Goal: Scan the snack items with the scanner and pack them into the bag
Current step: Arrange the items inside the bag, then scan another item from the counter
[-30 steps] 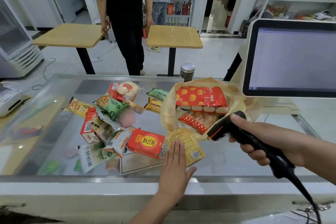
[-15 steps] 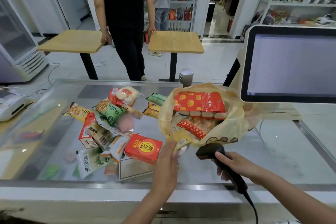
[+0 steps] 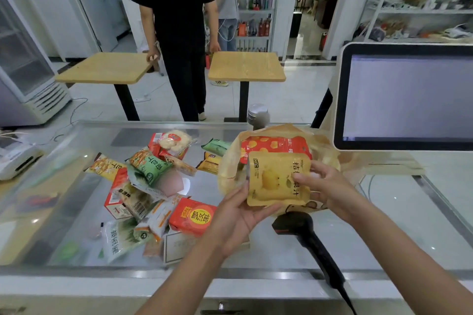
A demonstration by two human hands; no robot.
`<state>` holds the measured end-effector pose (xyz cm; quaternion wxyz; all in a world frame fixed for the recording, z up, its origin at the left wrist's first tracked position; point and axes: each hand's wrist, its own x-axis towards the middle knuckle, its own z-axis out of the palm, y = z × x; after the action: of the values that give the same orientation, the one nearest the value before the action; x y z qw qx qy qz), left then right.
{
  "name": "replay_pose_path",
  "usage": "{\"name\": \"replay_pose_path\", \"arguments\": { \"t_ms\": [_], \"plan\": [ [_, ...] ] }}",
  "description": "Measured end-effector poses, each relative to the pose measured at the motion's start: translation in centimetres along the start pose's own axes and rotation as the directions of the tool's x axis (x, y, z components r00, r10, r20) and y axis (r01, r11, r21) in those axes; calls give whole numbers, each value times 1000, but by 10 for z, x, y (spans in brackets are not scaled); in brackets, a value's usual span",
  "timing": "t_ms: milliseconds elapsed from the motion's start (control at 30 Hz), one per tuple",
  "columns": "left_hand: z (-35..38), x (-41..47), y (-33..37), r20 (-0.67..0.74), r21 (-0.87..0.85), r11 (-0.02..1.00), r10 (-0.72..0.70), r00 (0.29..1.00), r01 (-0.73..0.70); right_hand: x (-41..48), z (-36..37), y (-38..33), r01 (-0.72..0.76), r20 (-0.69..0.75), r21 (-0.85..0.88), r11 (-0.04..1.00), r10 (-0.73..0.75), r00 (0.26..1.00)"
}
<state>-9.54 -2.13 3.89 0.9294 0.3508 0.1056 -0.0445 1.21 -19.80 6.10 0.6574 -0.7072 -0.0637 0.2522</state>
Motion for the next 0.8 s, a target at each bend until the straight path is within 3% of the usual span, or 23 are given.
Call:
{"name": "replay_pose_path", "arguments": {
  "t_ms": [67,133,200,267,367,433,533,633,800],
  "plan": [
    [0,13,11,-62,387,920,87,994,-56,7,-10,-5,-82,-44,106,991,87,995],
    [-14,41,20,-187,794,607,254,949,-6,14,-17,-7,-67,-156,105,992,83,984],
    [-35,71,28,-258,940,316,408,876,130,19,-17,-10,-24,-223,-14,1000,21,975],
    [-50,93,32,-307,948,193,348,886,253,23,-10,-15,17,-232,-139,990,-49,971],
    [-57,104,33,-270,958,198,354,895,210,31,8,-20,58,-206,-263,963,-115,972],
    [-56,105,36,-260,956,251,476,840,154,41,21,-22,58,-225,-331,942,-139,964],
    [-54,102,44,-189,971,233,637,747,46,61,42,-27,66,-286,-423,904,-202,937],
    [-47,97,57,-131,971,235,683,718,-47,78,63,-35,136,-275,-450,883,-282,919],
    [-41,87,72,-160,928,359,631,759,-102,109,96,-36,163,-258,-563,810,-360,897]
  ]
}}
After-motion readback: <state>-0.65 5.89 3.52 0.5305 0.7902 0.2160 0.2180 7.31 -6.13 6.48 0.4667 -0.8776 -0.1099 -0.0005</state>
